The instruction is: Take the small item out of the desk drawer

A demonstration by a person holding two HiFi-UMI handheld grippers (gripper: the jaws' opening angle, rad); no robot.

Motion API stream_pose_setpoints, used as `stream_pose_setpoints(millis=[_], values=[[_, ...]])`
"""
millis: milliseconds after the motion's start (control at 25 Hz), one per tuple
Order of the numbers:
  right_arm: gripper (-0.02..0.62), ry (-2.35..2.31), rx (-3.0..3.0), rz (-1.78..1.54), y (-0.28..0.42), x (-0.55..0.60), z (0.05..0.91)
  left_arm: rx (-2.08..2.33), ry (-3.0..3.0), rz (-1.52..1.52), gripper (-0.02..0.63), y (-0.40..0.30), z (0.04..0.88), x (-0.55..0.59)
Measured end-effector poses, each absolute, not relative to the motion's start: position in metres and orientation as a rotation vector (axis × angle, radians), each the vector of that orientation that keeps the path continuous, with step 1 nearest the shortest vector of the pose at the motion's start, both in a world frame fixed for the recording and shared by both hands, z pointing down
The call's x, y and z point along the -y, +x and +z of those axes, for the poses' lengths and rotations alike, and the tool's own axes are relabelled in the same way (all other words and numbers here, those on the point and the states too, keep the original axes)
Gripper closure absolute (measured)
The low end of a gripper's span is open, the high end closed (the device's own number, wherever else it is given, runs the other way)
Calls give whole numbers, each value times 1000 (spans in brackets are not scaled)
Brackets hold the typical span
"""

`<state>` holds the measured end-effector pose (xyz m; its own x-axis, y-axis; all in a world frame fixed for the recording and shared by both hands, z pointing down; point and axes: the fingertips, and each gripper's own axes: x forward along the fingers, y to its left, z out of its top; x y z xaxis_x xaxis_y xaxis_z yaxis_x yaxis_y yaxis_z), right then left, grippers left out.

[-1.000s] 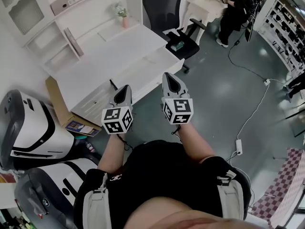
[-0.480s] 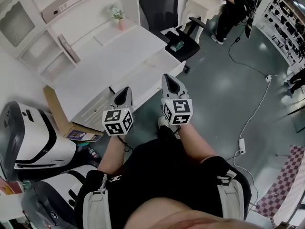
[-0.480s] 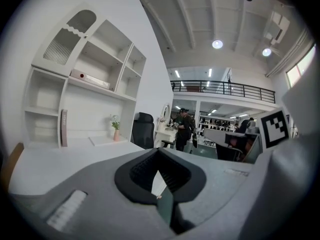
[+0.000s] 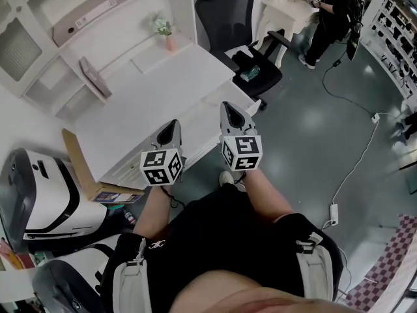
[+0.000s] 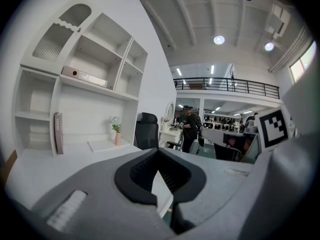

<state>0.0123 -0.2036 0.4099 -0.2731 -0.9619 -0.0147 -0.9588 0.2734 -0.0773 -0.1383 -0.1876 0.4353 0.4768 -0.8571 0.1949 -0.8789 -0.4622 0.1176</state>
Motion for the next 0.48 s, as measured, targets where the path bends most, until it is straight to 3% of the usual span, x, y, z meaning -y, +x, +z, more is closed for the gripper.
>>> stream_pose_setpoints(millis=[480], values=[[598, -1771, -2542, -142, 44, 316, 416, 1568, 2440, 182, 592, -102, 435, 290]])
